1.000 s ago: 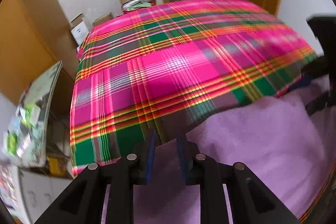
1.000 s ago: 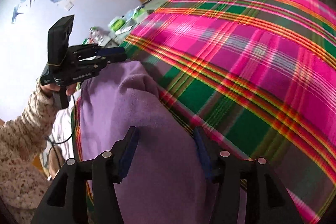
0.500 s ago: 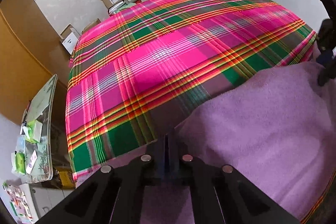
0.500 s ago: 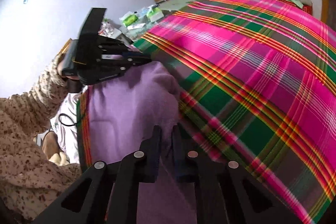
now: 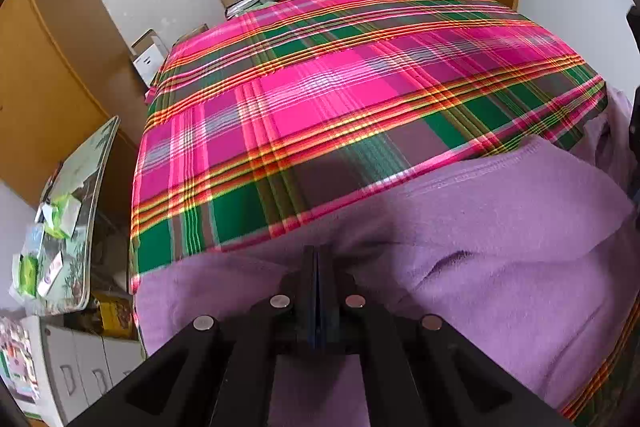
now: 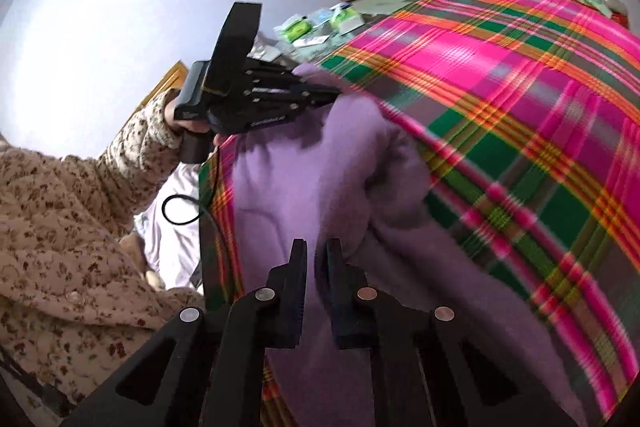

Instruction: Fold clothes

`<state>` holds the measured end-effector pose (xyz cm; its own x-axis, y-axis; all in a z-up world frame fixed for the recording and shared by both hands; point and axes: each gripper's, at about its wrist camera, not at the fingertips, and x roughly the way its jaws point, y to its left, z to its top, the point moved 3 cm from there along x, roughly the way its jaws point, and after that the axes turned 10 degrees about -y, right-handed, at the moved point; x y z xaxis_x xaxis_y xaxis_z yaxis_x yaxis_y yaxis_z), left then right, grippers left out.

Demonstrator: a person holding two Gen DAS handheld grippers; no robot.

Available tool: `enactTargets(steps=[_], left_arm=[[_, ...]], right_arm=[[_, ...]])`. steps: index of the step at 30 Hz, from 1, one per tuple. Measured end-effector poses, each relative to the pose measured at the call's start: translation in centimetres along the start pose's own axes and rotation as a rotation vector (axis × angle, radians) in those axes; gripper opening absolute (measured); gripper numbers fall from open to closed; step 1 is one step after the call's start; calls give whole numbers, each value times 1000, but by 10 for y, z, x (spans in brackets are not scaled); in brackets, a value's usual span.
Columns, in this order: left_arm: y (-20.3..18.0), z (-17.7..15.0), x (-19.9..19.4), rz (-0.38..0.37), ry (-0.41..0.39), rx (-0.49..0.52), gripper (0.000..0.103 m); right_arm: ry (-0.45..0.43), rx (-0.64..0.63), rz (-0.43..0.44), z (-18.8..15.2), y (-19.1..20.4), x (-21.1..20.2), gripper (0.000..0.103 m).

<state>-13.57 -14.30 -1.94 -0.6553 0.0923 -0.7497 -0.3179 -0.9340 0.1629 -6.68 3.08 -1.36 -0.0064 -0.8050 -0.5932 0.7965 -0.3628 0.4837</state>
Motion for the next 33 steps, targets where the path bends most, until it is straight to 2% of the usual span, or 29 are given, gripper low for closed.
enactTargets(steps=[9,11,12,16,19,21,25,28,33], left_arm=[[1,-4,-4,11,-11,-38,1],[1,-5,-4,12,-13,-45,1],[1,-5,-4,12,-15,-49,1],[2,-7,-4,8,-21,-59,1],[2,-7,-4,3,-22,-66,1],[3,-7,-3,-1,-23,-65,1],[4,-8,-3,-10,-30,-81,1],[5,-8,-4,-12,-33,-89,1],[6,-9,-4,-17,-37,-90,1]], right_arm=[[8,25,2,6,-8,9,15],[-4,36,-9,14,-13,6,29],[-10,57,-8,18,-17,6,40],[-62,164,5,34,-39,4,42],[-132,204,-40,48,-57,-1,42],[-102,173,-146,54,-69,7,43],[-8,32,-199,59,-64,36,44],[49,-87,-199,59,-56,53,44],[85,-114,-144,62,-55,69,44]])
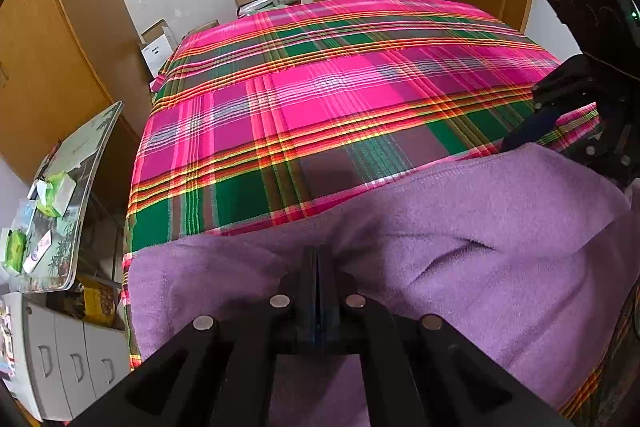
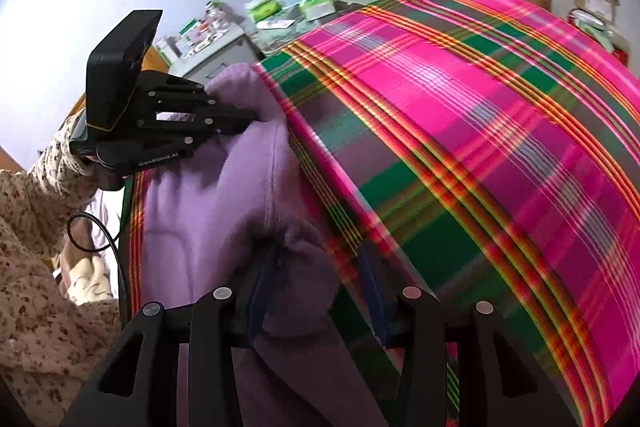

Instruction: Fold clothes

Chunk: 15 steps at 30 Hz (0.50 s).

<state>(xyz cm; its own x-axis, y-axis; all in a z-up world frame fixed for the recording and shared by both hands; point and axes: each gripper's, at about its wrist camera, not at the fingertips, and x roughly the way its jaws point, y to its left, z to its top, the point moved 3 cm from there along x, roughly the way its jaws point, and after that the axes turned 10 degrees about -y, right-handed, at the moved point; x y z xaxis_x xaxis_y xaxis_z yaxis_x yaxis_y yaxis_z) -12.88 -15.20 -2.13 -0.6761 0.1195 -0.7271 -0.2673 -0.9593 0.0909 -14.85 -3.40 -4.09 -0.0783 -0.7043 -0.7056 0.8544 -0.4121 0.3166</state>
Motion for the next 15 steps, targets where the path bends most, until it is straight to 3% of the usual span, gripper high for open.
enactTargets(steps=[2,8,15], left_arm=[[1,0,0,-4,-2,-3,1],[2,1,0,-9,-7,-5,1],[4,1,0,-7,-14,-12,1]], right_arm=[[17,2,12,1,-1,5,44],[31,-20,25,6,0,8,14],[-59,-78,-57,22,-1,-10,7]])
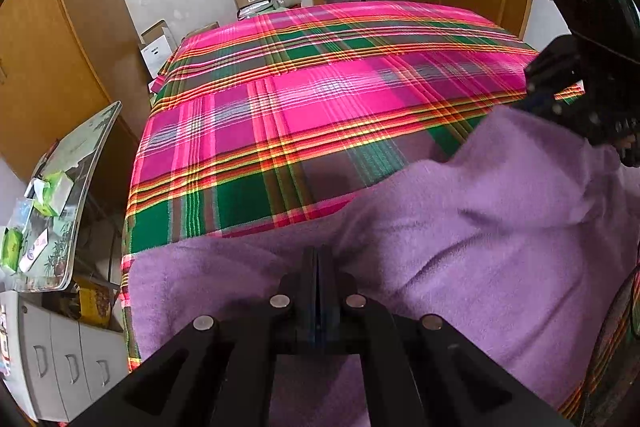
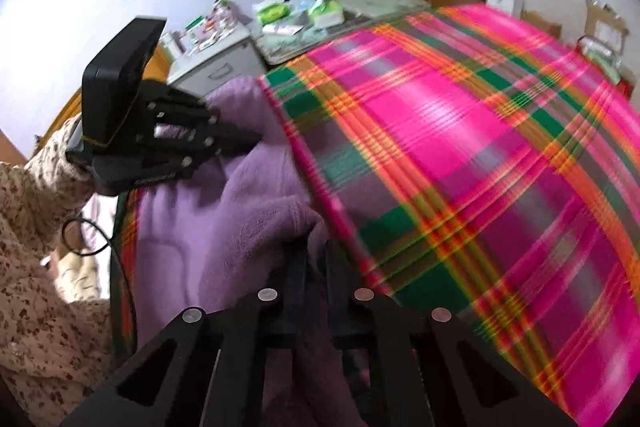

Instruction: Fold clothes

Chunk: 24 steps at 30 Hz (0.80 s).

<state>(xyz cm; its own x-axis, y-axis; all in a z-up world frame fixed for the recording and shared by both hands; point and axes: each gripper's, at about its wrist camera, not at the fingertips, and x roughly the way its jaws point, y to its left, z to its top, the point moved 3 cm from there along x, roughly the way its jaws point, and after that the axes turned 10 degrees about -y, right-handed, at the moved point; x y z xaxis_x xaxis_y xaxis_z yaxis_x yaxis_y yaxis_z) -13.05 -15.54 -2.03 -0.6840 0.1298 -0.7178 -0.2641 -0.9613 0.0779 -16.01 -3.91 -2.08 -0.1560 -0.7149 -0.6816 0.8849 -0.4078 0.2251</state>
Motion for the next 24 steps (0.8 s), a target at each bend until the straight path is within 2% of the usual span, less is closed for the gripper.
enactTargets(steps=[4,10,14,19,24], left_arm=[[4,2,0,12,-8,-11,2],[11,2,3,28,-4,-26,2],[15,2,4,43,0,-30,2],[20,1,3,60,4,-38,2],[23,1,-1,76,-1,-46,2]], right_arm=[[-18,19,-35,5,-15,2,7],[21,2,-46,9,-31,23,7],[39,27,-138,9,-54,33,7],[-33,132,-204,12,-79,7,8],[-73,120,-218,4,-70,-32,11]])
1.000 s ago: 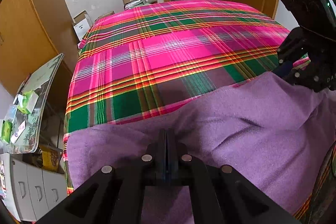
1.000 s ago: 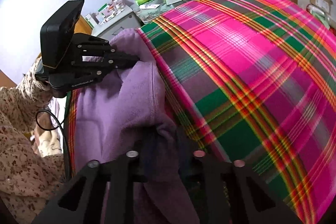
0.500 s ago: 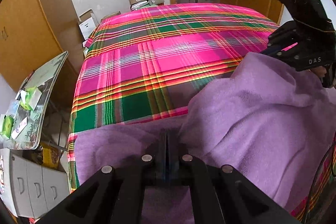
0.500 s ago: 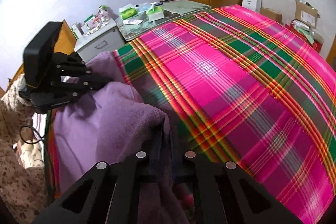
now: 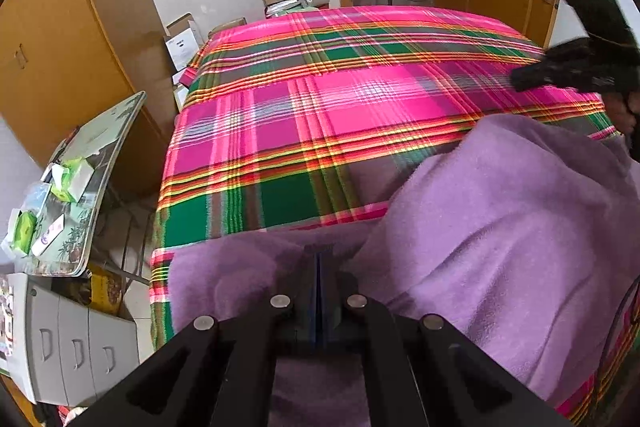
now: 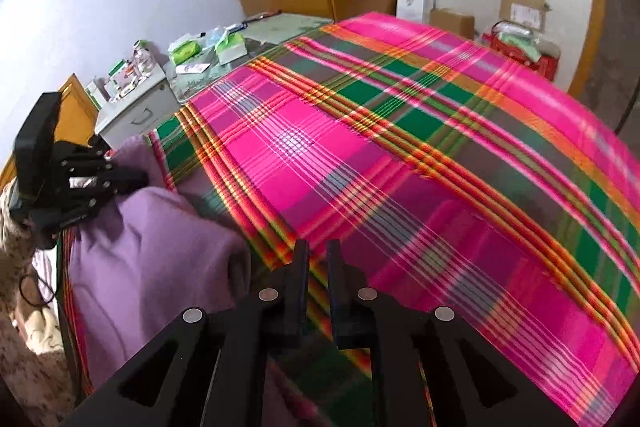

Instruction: Fold clothes

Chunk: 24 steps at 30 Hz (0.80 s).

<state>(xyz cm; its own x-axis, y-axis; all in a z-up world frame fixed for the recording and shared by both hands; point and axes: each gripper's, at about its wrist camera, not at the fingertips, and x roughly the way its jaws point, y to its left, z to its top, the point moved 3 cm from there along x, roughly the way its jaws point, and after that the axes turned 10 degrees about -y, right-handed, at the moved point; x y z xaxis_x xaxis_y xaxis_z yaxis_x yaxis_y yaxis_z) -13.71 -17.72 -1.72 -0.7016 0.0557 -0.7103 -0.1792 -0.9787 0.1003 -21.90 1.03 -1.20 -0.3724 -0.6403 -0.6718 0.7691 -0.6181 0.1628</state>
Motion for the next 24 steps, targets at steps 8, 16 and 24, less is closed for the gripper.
enactTargets(steps=[8,16,24], left_arm=[[-3,4,-19,15,-35,-6,2],[-36,12,-31,-121,-81,13,2],[-56,0,-13,-145,-5,57,2]], right_arm=[[31,25,7,-40,1,-48,17],[118,65,0,-81,-5,-61,33],[56,28,2,-83,6,-67,3]])
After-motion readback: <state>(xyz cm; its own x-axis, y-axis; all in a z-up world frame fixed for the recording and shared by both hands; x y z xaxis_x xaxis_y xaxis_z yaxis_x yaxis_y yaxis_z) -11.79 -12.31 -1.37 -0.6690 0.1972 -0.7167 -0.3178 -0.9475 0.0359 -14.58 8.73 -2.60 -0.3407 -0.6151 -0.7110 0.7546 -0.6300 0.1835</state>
